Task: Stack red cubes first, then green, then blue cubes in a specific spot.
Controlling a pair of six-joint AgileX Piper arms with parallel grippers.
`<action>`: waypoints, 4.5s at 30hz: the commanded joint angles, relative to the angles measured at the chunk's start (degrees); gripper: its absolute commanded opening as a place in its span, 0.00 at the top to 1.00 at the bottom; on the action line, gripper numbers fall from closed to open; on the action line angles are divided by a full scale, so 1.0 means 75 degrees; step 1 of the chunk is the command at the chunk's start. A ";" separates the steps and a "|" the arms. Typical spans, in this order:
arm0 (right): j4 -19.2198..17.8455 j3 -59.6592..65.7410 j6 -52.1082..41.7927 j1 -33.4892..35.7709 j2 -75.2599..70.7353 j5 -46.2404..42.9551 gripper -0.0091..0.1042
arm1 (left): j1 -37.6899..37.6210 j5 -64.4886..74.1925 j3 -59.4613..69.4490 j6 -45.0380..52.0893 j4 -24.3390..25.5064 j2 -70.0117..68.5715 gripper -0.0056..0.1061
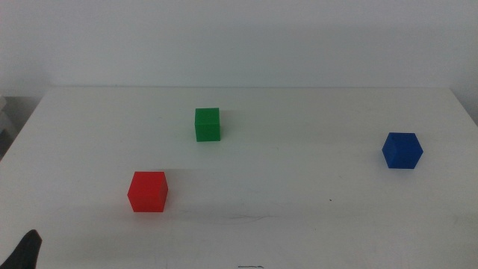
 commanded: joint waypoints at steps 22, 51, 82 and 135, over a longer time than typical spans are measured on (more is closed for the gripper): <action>-0.0042 -0.0136 -0.0095 -0.0034 -0.0180 -0.0578 0.19 | -0.0031 0.5726 -0.6260 -0.0085 -0.0483 0.5553 0.12; -0.0042 -0.0136 -0.0095 -0.0034 -0.0180 -0.0578 0.19 | -0.1077 0.6741 -0.9417 0.0004 -0.1078 1.0784 0.12; -0.0042 -0.0136 -0.0095 -0.0034 -0.0173 -0.0577 0.19 | -0.1781 0.5526 -1.0429 0.0086 -0.1249 1.4518 0.15; -0.0042 -0.0136 -0.0095 -0.0034 -0.0173 -0.0577 0.19 | -0.4807 0.6646 -1.3536 -0.4087 -0.0621 1.6224 0.75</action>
